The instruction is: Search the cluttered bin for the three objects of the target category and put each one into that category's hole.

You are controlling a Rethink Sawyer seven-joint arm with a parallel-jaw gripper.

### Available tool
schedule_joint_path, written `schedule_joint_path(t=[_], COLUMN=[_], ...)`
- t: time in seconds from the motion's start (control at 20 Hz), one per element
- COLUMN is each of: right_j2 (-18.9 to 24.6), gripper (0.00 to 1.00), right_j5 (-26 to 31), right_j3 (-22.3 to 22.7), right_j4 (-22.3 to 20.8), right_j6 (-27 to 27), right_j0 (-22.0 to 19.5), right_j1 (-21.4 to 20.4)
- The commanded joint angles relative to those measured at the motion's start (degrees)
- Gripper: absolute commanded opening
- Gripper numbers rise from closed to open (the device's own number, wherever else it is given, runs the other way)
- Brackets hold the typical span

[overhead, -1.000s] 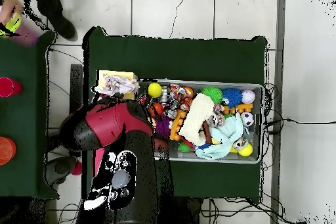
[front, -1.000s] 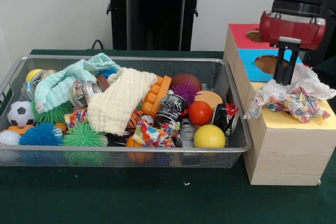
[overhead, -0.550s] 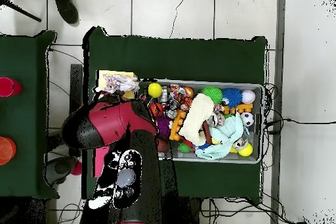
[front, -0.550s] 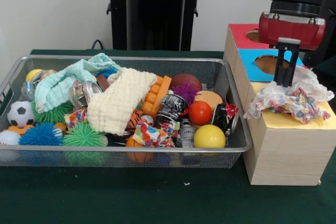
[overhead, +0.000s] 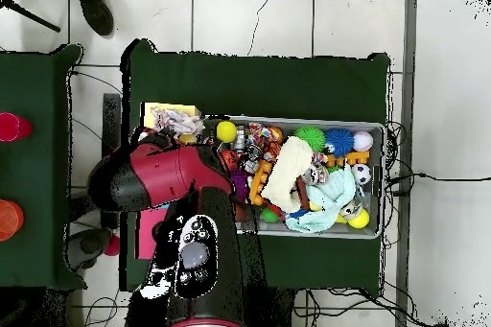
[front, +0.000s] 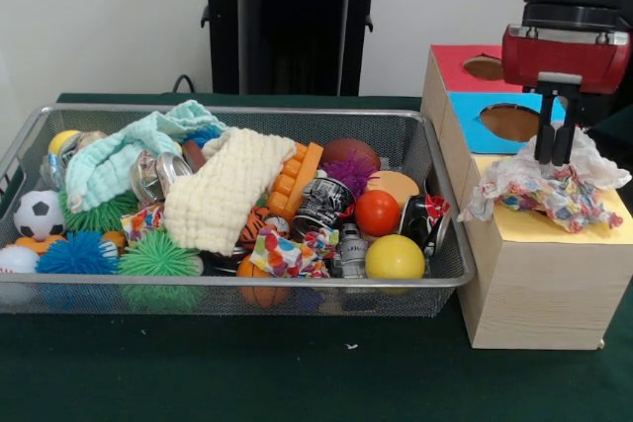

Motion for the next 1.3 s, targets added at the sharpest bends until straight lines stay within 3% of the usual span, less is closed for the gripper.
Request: schedule_joint_path(t=[0.05, 0.35, 1.05, 1.3], right_j2=[4.67, 1.38, -0.61, -2.62], gripper=[0.00, 0.00, 0.00, 0.00], right_j5=[-3.57, -7.61, -4.52, -4.76], right_j3=[6.00, 4.39, 1.46, -0.60], right_j4=[2.17, 0.65, -1.73, -2.50], right_j6=[6.63, 7.15, 1.71, 1.58], right_j0=[-0.99, 1.16, 2.43, 3.50], right_j1=[1.86, 6.61, 11.20, 14.83])
